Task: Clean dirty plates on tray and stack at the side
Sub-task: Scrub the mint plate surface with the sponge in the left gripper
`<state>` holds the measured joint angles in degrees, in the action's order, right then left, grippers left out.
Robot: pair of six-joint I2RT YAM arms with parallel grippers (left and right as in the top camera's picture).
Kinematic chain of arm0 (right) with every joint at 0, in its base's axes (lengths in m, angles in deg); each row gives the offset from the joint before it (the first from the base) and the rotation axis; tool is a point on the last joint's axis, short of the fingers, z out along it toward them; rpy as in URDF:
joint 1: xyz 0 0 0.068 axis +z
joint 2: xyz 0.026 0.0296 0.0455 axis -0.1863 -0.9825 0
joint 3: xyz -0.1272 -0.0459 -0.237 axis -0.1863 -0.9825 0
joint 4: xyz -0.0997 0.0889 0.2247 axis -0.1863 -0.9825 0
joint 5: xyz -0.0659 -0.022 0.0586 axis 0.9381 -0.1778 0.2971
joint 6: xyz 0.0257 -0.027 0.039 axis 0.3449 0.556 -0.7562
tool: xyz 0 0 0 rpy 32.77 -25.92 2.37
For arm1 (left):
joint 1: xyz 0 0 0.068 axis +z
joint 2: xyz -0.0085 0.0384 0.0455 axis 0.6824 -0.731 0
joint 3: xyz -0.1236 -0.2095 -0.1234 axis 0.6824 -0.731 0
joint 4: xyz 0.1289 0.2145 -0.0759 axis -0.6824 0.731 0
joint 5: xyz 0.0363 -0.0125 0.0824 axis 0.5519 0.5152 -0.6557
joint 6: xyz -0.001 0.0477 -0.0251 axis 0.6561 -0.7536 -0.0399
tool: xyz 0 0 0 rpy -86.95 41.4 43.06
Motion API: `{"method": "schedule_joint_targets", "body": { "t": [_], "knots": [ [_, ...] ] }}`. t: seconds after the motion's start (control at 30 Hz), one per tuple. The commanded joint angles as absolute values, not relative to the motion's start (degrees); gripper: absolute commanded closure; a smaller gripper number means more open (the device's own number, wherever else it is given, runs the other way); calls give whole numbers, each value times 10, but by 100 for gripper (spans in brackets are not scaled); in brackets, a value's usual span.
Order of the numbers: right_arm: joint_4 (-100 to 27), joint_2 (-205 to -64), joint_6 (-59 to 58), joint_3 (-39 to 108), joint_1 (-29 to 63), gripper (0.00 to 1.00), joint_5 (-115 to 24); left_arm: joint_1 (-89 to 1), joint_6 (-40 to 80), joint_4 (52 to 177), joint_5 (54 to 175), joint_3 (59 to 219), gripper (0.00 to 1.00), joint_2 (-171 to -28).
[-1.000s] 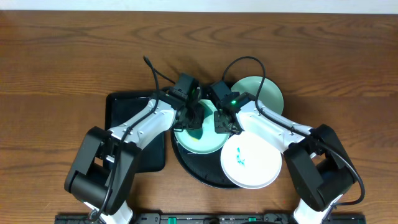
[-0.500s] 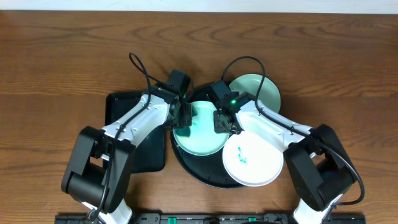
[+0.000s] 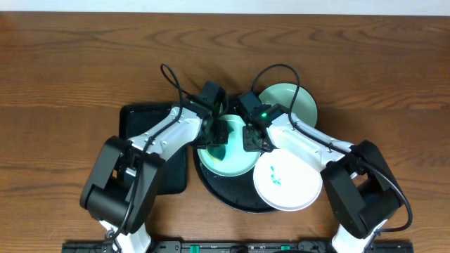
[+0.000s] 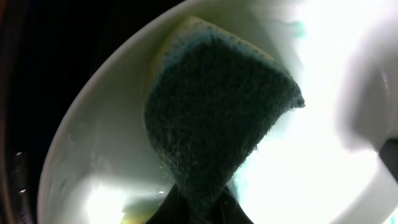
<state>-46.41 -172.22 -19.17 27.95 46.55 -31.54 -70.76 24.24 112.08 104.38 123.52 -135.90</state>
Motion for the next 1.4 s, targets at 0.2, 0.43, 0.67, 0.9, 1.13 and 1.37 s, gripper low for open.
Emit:
{"method": "schedule_joint_targets", "body": {
  "t": [0.2, 0.43, 0.67, 0.9, 1.13, 1.37],
  "knots": [
    [-477, -1750, -193, 261, 466, 99, -318, -729, 268, 989, 1209, 1213, 93, -1458],
    [-476, -1750, -193, 261, 466, 99, -318, -729, 295, 958, 1271, 1213, 93, -1458],
    [-475, -1750, -193, 261, 466, 99, -318, -729, 286, 1025, 1305, 1213, 93, -1458],
    [-475, -1750, -193, 261, 466, 99, -318, -730, 279, 1039, 1387, 1212, 93, -1458],
    [-475, -1750, -193, 261, 466, 99, -318, -724, 258, 1121, 1310, 1213, 93, -1458],
    [-475, -1750, -193, 261, 466, 99, -318, -701, 256, 1176, 1083, 1213, 93, -1458]
  ]
}}
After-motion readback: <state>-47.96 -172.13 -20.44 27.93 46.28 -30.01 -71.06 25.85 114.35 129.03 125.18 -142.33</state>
